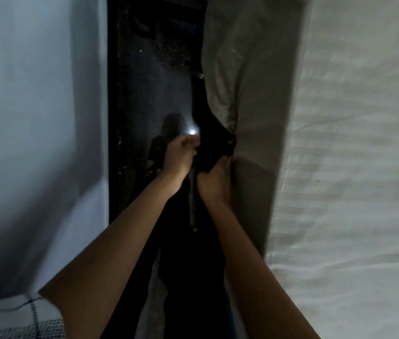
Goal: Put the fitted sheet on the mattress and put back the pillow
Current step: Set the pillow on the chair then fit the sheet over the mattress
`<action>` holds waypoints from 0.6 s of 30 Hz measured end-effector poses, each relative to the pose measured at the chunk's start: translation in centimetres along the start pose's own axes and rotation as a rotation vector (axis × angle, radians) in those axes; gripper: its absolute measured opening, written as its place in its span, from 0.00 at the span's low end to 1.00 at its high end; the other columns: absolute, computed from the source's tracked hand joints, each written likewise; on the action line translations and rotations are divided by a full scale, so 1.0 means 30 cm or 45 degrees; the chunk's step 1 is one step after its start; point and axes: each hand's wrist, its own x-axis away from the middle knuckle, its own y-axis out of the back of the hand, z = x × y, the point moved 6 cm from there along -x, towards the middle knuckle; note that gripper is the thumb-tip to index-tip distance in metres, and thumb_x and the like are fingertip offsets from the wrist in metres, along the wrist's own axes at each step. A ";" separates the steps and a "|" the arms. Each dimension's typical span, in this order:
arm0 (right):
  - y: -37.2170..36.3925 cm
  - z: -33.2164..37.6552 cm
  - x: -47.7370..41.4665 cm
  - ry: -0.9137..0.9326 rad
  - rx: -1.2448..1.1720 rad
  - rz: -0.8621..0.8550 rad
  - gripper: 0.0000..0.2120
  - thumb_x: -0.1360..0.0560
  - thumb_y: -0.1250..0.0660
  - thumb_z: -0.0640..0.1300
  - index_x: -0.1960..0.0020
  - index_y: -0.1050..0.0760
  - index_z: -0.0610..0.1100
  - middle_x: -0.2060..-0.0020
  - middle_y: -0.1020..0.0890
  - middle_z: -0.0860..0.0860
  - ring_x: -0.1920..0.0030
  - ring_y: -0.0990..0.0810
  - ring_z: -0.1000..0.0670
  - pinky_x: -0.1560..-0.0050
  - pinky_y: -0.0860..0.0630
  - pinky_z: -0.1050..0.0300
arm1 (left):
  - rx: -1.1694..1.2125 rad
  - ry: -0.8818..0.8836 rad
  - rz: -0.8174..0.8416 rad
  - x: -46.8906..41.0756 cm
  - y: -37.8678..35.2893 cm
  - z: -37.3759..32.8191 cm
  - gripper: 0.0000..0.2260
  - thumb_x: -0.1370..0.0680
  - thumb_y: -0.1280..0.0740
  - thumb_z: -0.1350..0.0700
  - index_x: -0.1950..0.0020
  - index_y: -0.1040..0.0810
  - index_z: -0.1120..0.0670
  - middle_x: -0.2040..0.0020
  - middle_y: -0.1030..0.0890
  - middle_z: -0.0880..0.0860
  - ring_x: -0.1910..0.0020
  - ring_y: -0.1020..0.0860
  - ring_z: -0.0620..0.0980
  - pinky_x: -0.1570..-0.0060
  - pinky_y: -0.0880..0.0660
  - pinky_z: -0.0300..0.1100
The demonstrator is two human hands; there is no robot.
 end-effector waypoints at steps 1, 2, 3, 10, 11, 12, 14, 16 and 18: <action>0.006 -0.010 0.017 -0.008 0.033 0.093 0.30 0.24 0.41 0.37 0.25 0.47 0.34 0.25 0.45 0.40 0.26 0.43 0.42 0.28 0.44 0.55 | -0.024 0.087 0.037 0.033 -0.009 0.031 0.14 0.21 0.45 0.68 0.38 0.26 0.66 0.52 0.21 0.57 0.63 0.26 0.45 0.71 0.31 0.24; 0.020 -0.012 0.052 -0.010 0.061 0.204 0.29 0.24 0.42 0.36 0.25 0.45 0.34 0.25 0.45 0.40 0.26 0.42 0.42 0.30 0.43 0.56 | -0.017 0.141 0.071 0.061 -0.023 0.054 0.15 0.21 0.47 0.69 0.38 0.27 0.68 0.48 0.21 0.61 0.64 0.27 0.44 0.74 0.32 0.24; 0.023 -0.026 0.077 0.039 0.082 0.284 0.26 0.24 0.43 0.35 0.27 0.41 0.34 0.26 0.41 0.40 0.28 0.38 0.41 0.32 0.40 0.57 | -0.041 0.163 0.108 0.089 -0.037 0.076 0.16 0.21 0.49 0.69 0.37 0.28 0.69 0.46 0.22 0.63 0.64 0.27 0.44 0.74 0.31 0.26; 0.280 0.256 0.104 0.500 0.480 0.161 0.15 0.26 0.42 0.36 0.43 0.24 0.40 0.44 0.21 0.41 0.42 0.23 0.40 0.50 0.28 0.54 | 0.028 0.250 0.476 0.255 -0.211 0.077 0.18 0.18 0.50 0.66 0.28 0.41 0.66 0.29 0.34 0.63 0.31 0.33 0.58 0.65 0.29 0.24; 0.276 0.300 0.062 0.568 0.683 0.173 0.13 0.25 0.42 0.38 0.43 0.25 0.40 0.43 0.22 0.41 0.41 0.24 0.40 0.49 0.28 0.53 | 0.039 0.258 0.428 0.239 -0.226 0.070 0.17 0.17 0.51 0.65 0.28 0.39 0.64 0.29 0.33 0.62 0.32 0.32 0.56 0.63 0.29 0.26; 0.257 0.330 0.019 0.620 0.890 0.185 0.13 0.24 0.42 0.39 0.41 0.26 0.40 0.41 0.22 0.41 0.40 0.24 0.40 0.47 0.28 0.52 | 0.036 0.245 0.408 0.231 -0.237 0.063 0.17 0.17 0.52 0.63 0.29 0.36 0.61 0.31 0.31 0.61 0.35 0.30 0.53 0.60 0.28 0.28; 0.223 0.365 -0.089 0.710 1.300 0.260 0.14 0.21 0.45 0.41 0.38 0.27 0.41 0.37 0.25 0.44 0.36 0.27 0.42 0.40 0.30 0.50 | 0.087 0.248 0.327 0.202 -0.263 0.057 0.16 0.17 0.51 0.62 0.32 0.31 0.59 0.34 0.27 0.60 0.41 0.27 0.49 0.58 0.27 0.29; 0.184 0.355 -0.179 0.760 1.735 0.326 0.17 0.18 0.48 0.42 0.33 0.30 0.43 0.31 0.29 0.45 0.30 0.34 0.44 0.31 0.40 0.47 | 0.207 0.270 0.275 0.178 -0.268 0.072 0.15 0.17 0.50 0.63 0.34 0.29 0.63 0.37 0.26 0.62 0.48 0.24 0.49 0.59 0.26 0.28; 0.151 0.326 -0.224 0.786 2.086 0.393 0.20 0.18 0.51 0.47 0.28 0.37 0.44 0.27 0.36 0.46 0.26 0.41 0.45 0.26 0.51 0.45 | 0.240 0.286 0.284 0.170 -0.267 0.081 0.15 0.17 0.49 0.63 0.35 0.29 0.65 0.40 0.25 0.60 0.58 0.24 0.43 0.63 0.27 0.24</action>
